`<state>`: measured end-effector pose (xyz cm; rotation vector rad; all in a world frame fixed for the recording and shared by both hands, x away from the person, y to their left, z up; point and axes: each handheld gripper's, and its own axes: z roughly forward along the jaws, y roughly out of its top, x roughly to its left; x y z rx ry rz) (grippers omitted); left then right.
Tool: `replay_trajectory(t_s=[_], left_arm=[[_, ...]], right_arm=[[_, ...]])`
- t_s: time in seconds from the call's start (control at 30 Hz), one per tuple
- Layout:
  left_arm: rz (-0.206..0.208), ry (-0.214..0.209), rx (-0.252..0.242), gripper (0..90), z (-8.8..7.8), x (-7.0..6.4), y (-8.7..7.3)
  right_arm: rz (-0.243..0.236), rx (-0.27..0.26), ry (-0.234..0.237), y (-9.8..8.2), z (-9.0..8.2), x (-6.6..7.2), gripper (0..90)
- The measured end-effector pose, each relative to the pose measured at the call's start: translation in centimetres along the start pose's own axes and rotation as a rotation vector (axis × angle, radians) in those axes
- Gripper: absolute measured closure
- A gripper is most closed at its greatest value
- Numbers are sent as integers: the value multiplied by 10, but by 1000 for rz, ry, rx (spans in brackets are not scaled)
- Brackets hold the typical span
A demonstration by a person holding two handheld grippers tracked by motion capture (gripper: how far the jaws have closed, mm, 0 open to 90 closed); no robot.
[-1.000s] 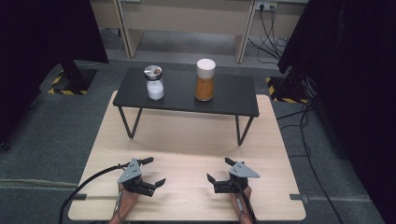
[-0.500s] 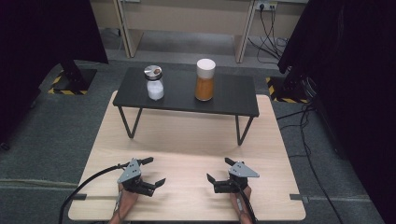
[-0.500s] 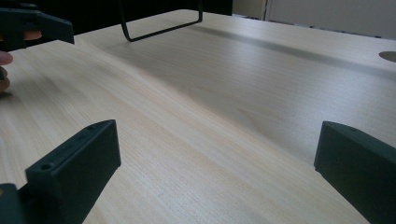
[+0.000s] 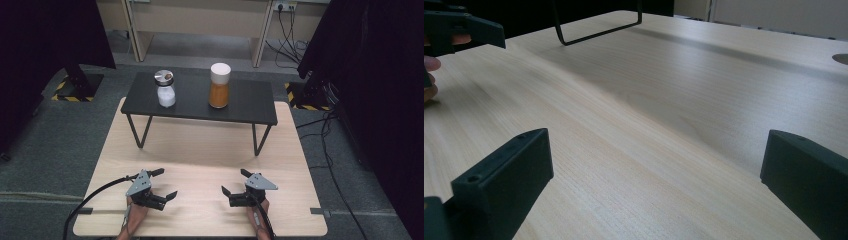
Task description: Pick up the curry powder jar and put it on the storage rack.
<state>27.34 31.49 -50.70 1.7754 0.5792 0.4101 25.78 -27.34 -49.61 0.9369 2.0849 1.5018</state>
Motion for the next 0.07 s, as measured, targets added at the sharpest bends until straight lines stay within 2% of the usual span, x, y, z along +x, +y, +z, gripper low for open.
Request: replay_trajectory(t_s=[0.07], left_arm=[[0,1,1,18,0,0,0]], right_arm=[[0,1,2,0,0,0,3]])
